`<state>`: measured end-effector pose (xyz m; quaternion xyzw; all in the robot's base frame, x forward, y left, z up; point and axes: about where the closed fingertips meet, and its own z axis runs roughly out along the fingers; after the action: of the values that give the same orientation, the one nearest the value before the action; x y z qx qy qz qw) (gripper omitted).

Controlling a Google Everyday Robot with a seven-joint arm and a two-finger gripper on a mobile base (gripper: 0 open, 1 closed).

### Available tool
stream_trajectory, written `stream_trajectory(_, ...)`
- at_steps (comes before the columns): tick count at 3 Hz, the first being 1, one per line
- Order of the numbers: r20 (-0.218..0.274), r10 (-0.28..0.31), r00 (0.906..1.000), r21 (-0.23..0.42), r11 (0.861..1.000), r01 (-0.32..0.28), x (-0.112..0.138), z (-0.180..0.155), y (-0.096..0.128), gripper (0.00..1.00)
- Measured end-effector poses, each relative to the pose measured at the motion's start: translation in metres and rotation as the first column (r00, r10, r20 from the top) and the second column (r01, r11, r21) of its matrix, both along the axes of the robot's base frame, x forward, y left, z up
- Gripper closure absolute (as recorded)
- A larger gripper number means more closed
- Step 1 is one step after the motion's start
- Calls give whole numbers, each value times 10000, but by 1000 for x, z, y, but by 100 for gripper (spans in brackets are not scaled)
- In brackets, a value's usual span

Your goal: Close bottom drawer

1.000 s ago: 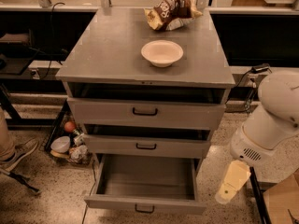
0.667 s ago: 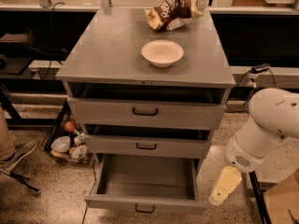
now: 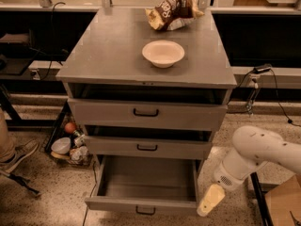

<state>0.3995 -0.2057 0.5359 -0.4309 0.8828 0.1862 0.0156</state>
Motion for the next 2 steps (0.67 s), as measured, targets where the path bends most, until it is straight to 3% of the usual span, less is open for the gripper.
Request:
stream_trajectory(1, -711, -811, 9942, 669, 9941, 859, -7, -81, 3, 0)
stream_trajectory(2, -1547, -1393, 9781, 1202, 9800, 1586, -28, -149, 10, 0)
